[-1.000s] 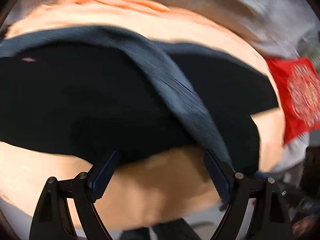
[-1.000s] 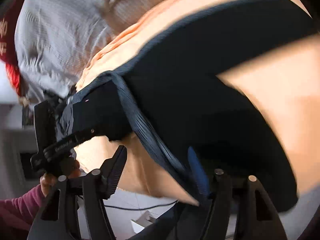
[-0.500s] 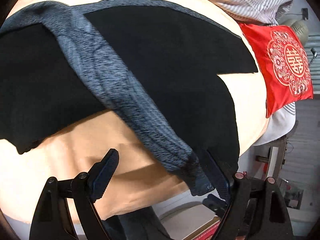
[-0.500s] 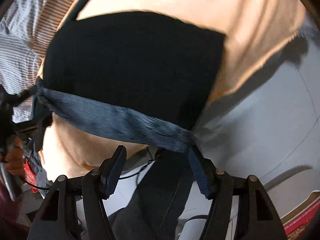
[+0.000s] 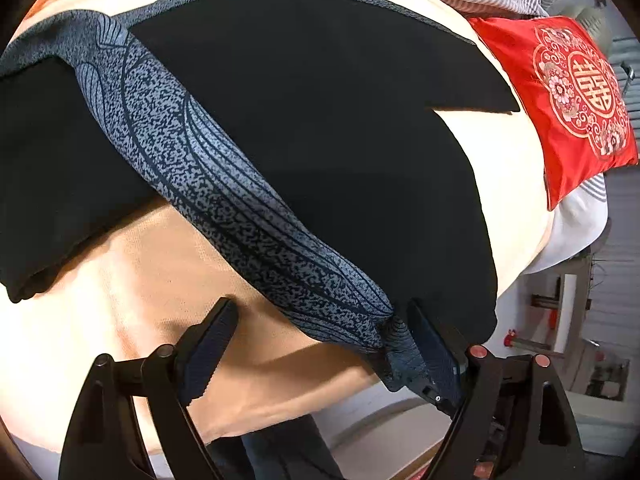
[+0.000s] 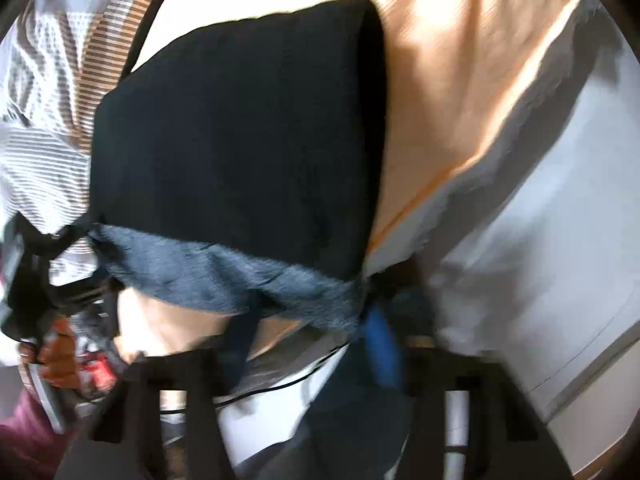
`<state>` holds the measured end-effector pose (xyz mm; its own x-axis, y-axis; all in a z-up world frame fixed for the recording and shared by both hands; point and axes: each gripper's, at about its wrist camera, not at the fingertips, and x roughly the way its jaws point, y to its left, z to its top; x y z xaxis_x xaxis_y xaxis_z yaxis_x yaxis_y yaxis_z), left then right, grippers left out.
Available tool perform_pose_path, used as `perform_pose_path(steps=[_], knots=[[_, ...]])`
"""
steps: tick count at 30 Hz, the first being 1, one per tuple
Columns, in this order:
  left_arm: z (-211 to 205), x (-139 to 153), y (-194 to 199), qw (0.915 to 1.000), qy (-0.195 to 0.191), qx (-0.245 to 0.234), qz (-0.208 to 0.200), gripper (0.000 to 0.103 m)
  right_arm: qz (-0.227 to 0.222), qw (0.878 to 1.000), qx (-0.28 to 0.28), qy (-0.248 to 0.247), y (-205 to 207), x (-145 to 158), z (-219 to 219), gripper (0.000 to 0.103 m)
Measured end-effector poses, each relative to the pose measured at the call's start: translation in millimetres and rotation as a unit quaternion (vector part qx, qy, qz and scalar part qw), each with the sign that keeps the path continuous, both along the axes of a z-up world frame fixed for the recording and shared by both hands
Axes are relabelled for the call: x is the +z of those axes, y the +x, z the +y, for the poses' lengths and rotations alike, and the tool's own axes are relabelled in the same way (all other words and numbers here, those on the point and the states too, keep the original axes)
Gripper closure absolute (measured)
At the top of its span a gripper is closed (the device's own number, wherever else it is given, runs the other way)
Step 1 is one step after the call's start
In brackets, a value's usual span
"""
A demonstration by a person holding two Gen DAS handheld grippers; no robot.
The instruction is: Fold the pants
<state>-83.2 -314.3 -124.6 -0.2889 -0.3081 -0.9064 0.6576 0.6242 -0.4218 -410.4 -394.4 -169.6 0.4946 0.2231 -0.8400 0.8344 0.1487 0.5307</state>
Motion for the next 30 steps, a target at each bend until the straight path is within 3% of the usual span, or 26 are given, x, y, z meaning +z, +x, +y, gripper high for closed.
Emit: perform_pose_path(steps=[1,2,4,8,13,20,30], knots=[[0,2,-1,1.0000,-0.001,-0.001,-0.004,0.039,-0.002,1.000,0.001,0.012,0,1,0,0.098],[-1,3,-2,1.0000,-0.002,-0.003,-0.005,0.046,0.000,1.000,0.002,0.020,0,4,1,0.099],[-4,6,-4,0.9997,-0.019,-0.007,0.016,0.072,-0.010,0.999,0.003,0.032,-1,14,1,0.100],[-9,24,-9,0.9990,-0.040,-0.020,0.002,0.073,-0.040,0.999,0.021,0.031,13,45,-6,0.100],[-15,50,1,0.9980,-0.061,0.002,0.014,0.073,-0.090,0.995,0.031,0.022,34,92,-34,0.100],[-52,85,25,0.9955,-0.085,0.042,0.009,0.073,-0.152,0.987,0.058,0.012,82,145,-119,0.100],[-128,99,77,0.9903,-0.089,0.103,-0.025,0.073,-0.155,0.983,0.095,-0.006,158,158,-254,0.100]])
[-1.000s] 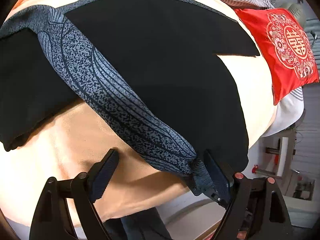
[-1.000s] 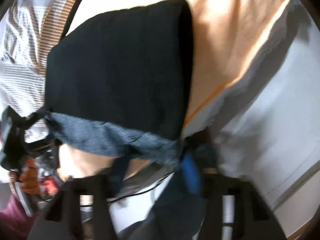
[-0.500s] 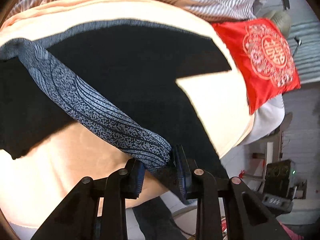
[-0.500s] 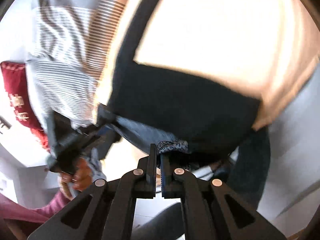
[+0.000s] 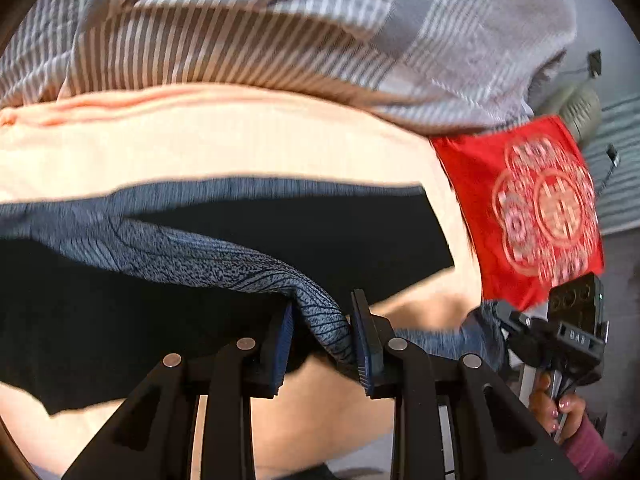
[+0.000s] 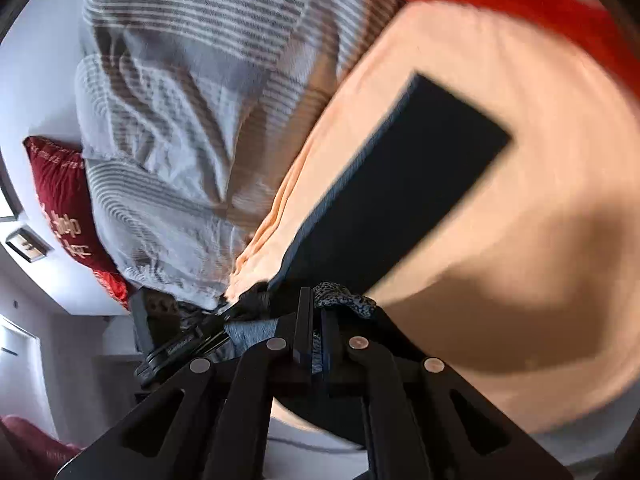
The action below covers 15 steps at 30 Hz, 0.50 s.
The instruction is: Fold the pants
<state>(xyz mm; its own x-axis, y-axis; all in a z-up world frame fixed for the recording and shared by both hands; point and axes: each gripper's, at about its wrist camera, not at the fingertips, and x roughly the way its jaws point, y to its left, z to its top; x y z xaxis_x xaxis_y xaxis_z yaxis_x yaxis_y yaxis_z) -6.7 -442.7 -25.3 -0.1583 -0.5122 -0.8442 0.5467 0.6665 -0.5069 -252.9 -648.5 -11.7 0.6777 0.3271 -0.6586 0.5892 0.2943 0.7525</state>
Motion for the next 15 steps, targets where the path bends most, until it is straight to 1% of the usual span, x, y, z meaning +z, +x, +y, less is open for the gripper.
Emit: perform_pose_path(steps=[2,4,5,6,7,9,10,11,12,13,14,15], knots=[[-13,-6,11,1.0000,0.002,0.006,-0.006,0.073,0.012,1.000,0.007,-0.007,22,-6,-27,0.100],[-28,-14,19,0.9994,0.023,0.013,-0.020,0.073,0.029,0.999,0.022,-0.021,45,-14,-51,0.100],[-34,-16,21,0.9984,0.039,0.016,-0.037,0.073,0.037,0.999,0.029,-0.027,54,-18,-58,0.100],[-41,-15,23,0.9964,0.060,0.015,-0.059,0.073,0.050,0.997,0.038,-0.035,65,-24,-67,0.100],[-44,-13,25,0.9952,0.067,0.015,-0.069,0.073,0.066,0.996,0.045,-0.043,75,-30,-75,0.100],[-43,-6,29,0.9948,0.064,0.018,-0.078,0.073,0.105,0.992,0.049,-0.052,88,-48,-90,0.100],[-40,-2,31,0.9947,0.059,0.021,-0.081,0.066,0.124,0.990,0.045,-0.055,91,-57,-97,0.098],[-36,0,32,0.9944,0.058,0.022,-0.086,0.040,0.138,0.988,0.042,-0.055,93,-65,-103,0.095],[-32,1,32,0.9931,0.063,0.026,-0.095,0.029,0.148,0.987,0.042,-0.054,94,-71,-108,0.095],[-25,1,30,0.9916,0.068,0.030,-0.106,0.024,0.153,0.986,0.045,-0.053,94,-75,-110,0.095],[-20,-3,27,0.9905,0.074,0.029,-0.112,0.024,0.154,0.986,0.049,-0.051,92,-77,-112,0.084],[-16,-13,24,0.9892,0.095,0.020,-0.110,0.024,0.149,0.986,0.053,-0.053,91,-75,-112,0.076]])
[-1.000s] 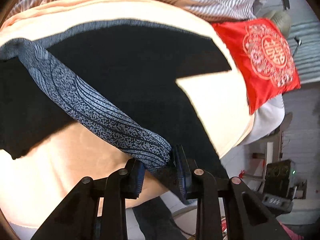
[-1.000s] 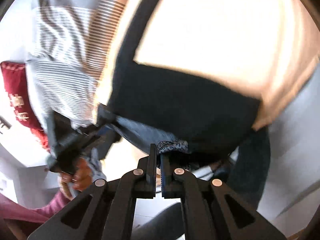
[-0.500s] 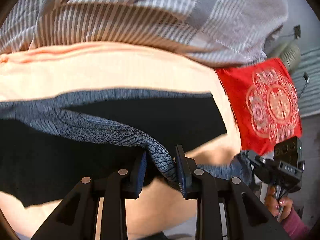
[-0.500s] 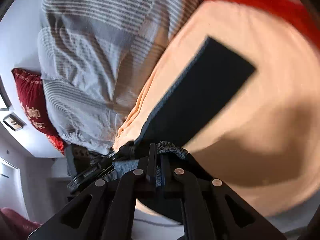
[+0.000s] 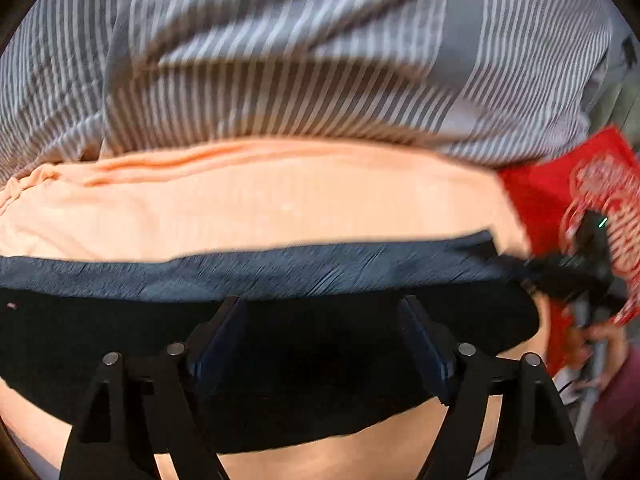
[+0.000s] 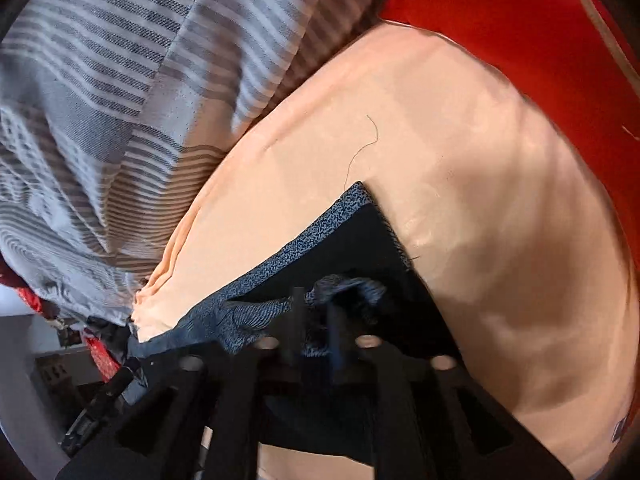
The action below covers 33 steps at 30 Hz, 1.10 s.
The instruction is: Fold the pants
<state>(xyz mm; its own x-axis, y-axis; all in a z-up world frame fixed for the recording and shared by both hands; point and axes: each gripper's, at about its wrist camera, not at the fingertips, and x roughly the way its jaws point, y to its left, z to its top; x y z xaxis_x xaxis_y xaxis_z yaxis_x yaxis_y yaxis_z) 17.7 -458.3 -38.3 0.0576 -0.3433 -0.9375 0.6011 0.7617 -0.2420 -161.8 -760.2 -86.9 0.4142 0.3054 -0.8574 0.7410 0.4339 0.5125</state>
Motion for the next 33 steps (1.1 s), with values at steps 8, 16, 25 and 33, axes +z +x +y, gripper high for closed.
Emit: perform_pose_path(steps=[8,16,25,33], knots=[[19,-59,-12,0.9950,0.089,0.041,0.018,0.024,0.039,0.988,0.134,-0.072,31,10,18,0.064],[8,-55,-10,0.9956,0.082,0.045,0.006,0.024,0.051,0.976,0.152,-0.146,39,34,14,0.100],[-4,-81,1,0.9923,0.106,0.063,0.002,0.024,0.065,0.989,0.030,-0.126,23,22,-53,0.082],[-16,-69,-12,0.9944,0.092,0.052,0.001,0.024,0.027,0.979,0.150,-0.136,16,67,6,0.069]])
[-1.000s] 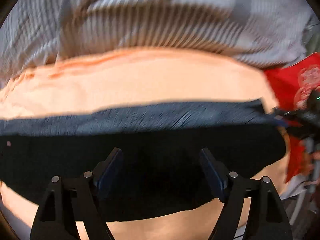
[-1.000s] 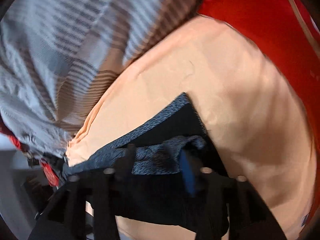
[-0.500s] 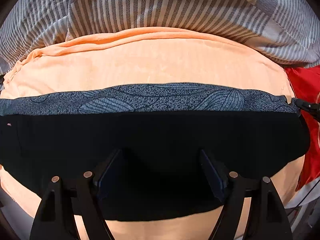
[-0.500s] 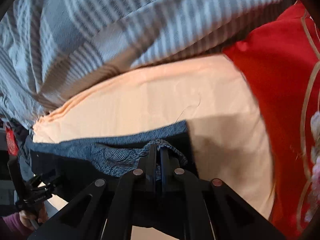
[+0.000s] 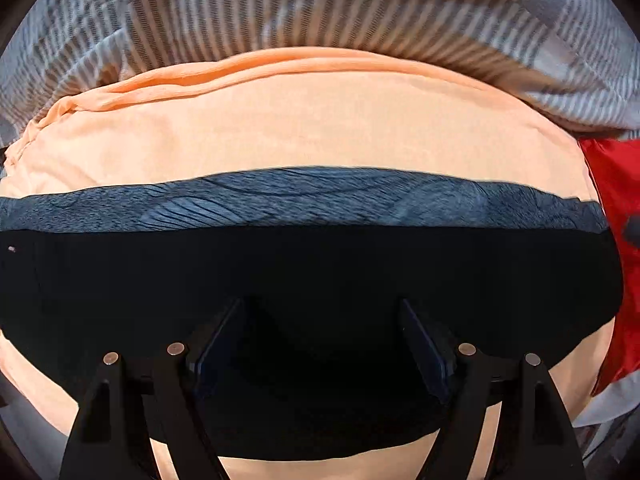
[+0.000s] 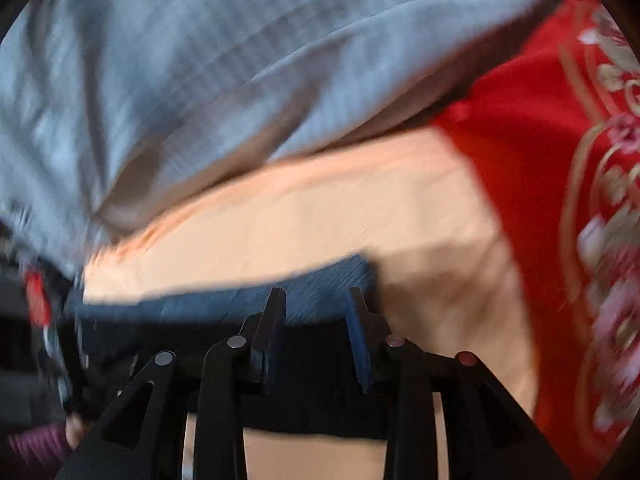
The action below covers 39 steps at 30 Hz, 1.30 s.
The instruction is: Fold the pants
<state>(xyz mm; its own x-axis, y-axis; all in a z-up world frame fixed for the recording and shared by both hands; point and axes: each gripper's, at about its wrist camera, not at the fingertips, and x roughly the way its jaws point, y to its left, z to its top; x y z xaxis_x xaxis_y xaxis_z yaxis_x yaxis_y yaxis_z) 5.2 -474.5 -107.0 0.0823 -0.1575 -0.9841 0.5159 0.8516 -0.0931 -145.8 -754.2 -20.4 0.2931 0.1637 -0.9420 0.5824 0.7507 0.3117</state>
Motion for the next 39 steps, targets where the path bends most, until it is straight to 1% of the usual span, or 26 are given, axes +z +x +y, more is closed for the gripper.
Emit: perform_pose_path(steps=[2,3,4,5,6,7,9,11,13,15,17,18,19,20,21,22,23,24,26,29,32,33,34,35,37,39], knots=[[-8,-8,0,0.9999,0.013,-0.004,-0.004,0.024,0.035,0.998,0.041,-0.010,5,-17,21,0.069],[-12,-11,2,0.9999,0.014,-0.002,-0.008,0.024,0.061,0.996,0.059,-0.027,9,-31,28,0.069],[-16,-12,4,0.9998,0.010,0.004,-0.015,0.024,0.079,0.994,0.063,-0.039,12,-44,28,0.070],[-19,-13,8,0.9997,0.006,0.009,-0.022,0.024,0.087,0.993,0.057,-0.047,14,-55,23,0.079],[-23,-14,13,0.9996,0.003,0.013,-0.027,0.023,0.081,0.994,0.044,-0.050,15,-63,14,0.086],[-26,-14,17,0.9995,0.001,0.016,-0.029,0.018,0.068,0.996,0.030,-0.056,17,-64,4,0.093],[-32,-15,24,0.9992,-0.002,0.017,-0.035,0.017,0.057,0.997,0.005,-0.056,21,-62,-13,0.094],[-33,-11,25,0.9992,0.001,0.018,-0.036,0.017,0.054,0.997,-0.020,-0.048,23,-56,-22,0.092],[-31,-1,27,0.9990,-0.002,0.027,-0.036,0.017,0.054,0.997,-0.037,-0.043,18,-46,-27,0.088],[-25,9,24,0.9987,-0.017,0.035,-0.034,0.017,0.052,0.997,-0.039,-0.051,7,-30,-22,0.081],[-19,11,21,0.9987,-0.016,0.033,-0.037,0.017,0.047,0.996,-0.043,-0.063,-9,-16,-14,0.069],[-19,8,18,0.9989,-0.009,0.026,-0.038,0.017,0.044,0.996,-0.046,-0.063,-18,-10,-6,0.068],[-17,2,15,0.9990,0.007,0.018,-0.041,0.017,0.044,0.996,-0.046,-0.061,-26,-6,5,0.068],[-15,-4,14,0.9987,0.022,0.015,-0.044,0.016,0.051,0.996,-0.042,-0.061,-33,-9,5,0.068],[-11,-12,16,0.9989,0.020,0.015,-0.039,0.014,0.067,0.995,-0.036,-0.064,-42,-14,11,0.068],[-5,-13,17,0.9989,0.012,0.024,-0.038,0.010,0.087,0.994,-0.033,-0.063,-52,-23,14,0.068],[-2,-12,20,0.9989,0.010,0.032,-0.032,0.010,0.101,0.993,-0.039,-0.048,-61,-35,12,0.068],[0,-10,21,0.9989,0.012,0.035,-0.028,0.010,0.091,0.994,-0.050,-0.045,-66,-33,10,0.068],[8,1,22,0.9983,0.018,0.031,-0.046,0.010,0.088,0.993,-0.067,-0.043,-67,-25,6,0.068],[36,16,30,0.9979,0.011,0.028,-0.057,0.010,0.076,0.993,-0.082,-0.044,-69,-11,8,0.065],[70,26,43,0.9965,0.011,0.040,-0.072,0.010,0.060,0.995,-0.073,-0.042,-57,2,41,0.064],[77,25,48,0.9956,0.018,0.048,-0.079,0.010,0.056,0.996,-0.063,-0.041,-48,2,56,0.063],[93,25,57,0.9943,0.024,0.060,-0.085,0.010,0.053,0.997,-0.052,-0.039,-37,-2,72,0.063],[111,21,61,0.9931,0.026,0.074,-0.088,0.010,0.052,0.997,-0.037,-0.037,-30,-3,88,0.063],[141,11,86,0.9904,0.033,0.102,-0.088,0.010,0.053,0.998,-0.012,-0.033,-14,-8,115,0.063],[166,-1,101,0.9876,0.049,0.117,-0.093,0.010,0.050,0.998,0.005,-0.031,1,-15,145,0.063]])
